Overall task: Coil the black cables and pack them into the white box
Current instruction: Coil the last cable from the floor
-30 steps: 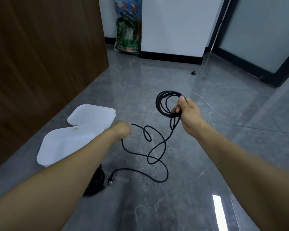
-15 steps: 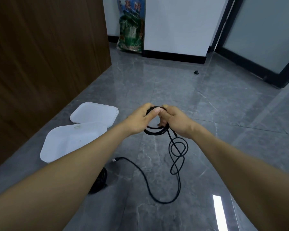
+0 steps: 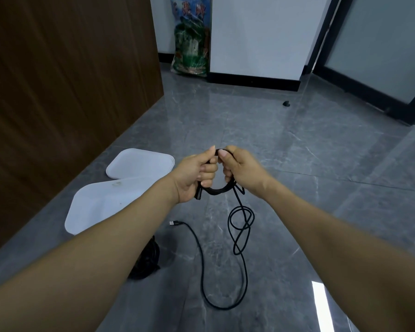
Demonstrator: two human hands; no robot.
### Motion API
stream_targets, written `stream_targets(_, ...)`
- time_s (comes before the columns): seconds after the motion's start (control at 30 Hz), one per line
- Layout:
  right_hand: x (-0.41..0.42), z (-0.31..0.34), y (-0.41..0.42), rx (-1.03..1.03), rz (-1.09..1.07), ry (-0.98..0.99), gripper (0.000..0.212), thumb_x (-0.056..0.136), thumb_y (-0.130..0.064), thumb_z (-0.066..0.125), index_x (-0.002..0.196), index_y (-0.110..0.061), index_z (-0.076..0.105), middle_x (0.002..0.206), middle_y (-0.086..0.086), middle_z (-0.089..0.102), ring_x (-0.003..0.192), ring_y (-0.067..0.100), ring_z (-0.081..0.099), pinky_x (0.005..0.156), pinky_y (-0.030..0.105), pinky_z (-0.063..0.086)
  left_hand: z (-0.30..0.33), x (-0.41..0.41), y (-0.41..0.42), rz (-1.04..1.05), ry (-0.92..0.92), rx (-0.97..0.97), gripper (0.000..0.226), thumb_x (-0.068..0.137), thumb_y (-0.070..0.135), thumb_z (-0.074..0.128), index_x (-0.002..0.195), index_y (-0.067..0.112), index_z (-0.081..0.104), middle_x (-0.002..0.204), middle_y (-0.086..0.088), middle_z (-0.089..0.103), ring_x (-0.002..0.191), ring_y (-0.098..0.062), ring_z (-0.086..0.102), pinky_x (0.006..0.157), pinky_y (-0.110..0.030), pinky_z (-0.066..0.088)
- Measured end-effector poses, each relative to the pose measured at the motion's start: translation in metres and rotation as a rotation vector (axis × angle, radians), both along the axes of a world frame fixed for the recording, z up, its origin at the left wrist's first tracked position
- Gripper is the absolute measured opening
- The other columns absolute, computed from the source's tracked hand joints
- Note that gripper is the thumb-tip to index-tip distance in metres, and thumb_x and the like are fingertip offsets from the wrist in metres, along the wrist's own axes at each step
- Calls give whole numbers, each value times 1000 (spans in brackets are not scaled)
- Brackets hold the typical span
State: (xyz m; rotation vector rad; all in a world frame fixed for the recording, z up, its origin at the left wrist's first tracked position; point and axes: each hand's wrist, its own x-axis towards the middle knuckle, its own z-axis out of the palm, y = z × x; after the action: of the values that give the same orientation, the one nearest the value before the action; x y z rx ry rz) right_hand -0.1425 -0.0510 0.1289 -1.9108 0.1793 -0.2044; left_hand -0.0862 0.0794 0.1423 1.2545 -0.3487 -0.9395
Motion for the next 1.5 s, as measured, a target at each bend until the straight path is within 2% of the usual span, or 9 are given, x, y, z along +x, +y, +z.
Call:
stream_targets(0.2, -4, -14, 0, 230, -50, 251, 51, 95, -54, 33, 100, -12, 61, 97, 6, 64, 87, 16, 57, 81, 25, 45, 0, 7, 7, 140, -49, 26, 38, 101, 34, 38, 67, 17, 38, 44, 10, 25, 34, -3, 19, 35, -15, 21)
stream_targets(0.37, -9, -18, -2, 206, -13, 238, 50, 99, -46, 30, 89, -14, 67, 84, -4, 65, 82, 9, 60, 89, 25, 43, 1, 14, 13, 229, -17, -19, 39, 100, 34, 39, 65, 17, 37, 42, 11, 25, 32, -3, 20, 34, -14, 21)
stream_targets(0.53, -5, -19, -8, 116, -1, 186, 34, 95, -36, 49, 82, -11, 68, 102, 1, 69, 109, 14, 58, 103, 32, 37, 0, 18, 14, 332, -4, -53, 39, 101, 32, 38, 66, 17, 38, 40, 11, 26, 32, -3, 21, 34, -14, 20)
stream_targets(0.73, -1, -16, -15, 172, -119, 35, 40, 93, -25, 56, 59, -9, 43, 50, -3, 41, 52, 9, 44, 77, 28, 47, -1, 21, 16, 415, 24, -50, 38, 101, 31, 39, 66, 17, 38, 40, 10, 27, 32, -4, 20, 34, -15, 21)
stream_targets(0.9, -9, -17, -29, 31, -223, 101, 43, 91, -24, 60, 55, -10, 42, 41, -16, 43, 58, 2, 49, 85, 28, 45, -2, 26, 23, 514, 65, -51, 38, 101, 30, 40, 66, 16, 39, 39, 9, 29, 32, -4, 21, 33, -15, 22)
stream_targets(1.03, -18, -19, -38, -180, -214, 204, 32, 95, -26, 54, 71, -6, 61, 83, 6, 69, 84, 13, 60, 83, 28, 40, -8, 36, 30, 603, 73, -49, 38, 101, 30, 40, 66, 16, 40, 40, 9, 29, 31, -5, 21, 33, -16, 22)
stream_targets(1.13, -19, -22, -43, -298, -278, 229, 25, 96, -24, 52, 96, -6, 70, 112, 15, 67, 109, 27, 59, 84, 27, 43, -13, 45, 35, 680, 100, -57, 37, 101, 31, 41, 67, 16, 40, 40, 9, 29, 31, -5, 22, 33, -15, 23)
stream_targets(1.33, -13, -26, -32, -367, -299, 134, 10, 94, -14, 55, 87, -11, 63, 58, 0, 50, 57, 14, 46, 63, 28, 44, -17, 50, 37, 733, -119, 131, 38, 101, 31, 38, 66, 17, 39, 38, 11, 28, 40, -8, 23, 38, -18, 27)
stream_targets(1.5, -5, -9, -4, -512, 5, 127, 17, 92, -15, 58, 95, -5, 71, 98, 7, 71, 89, 18, 62, 80, 30, 49, -21, 47, 33, 623, -450, 325, 39, 100, 38, 35, 77, 10, 49, 55, -1, 46, 54, -19, 47, 58, -34, 37)
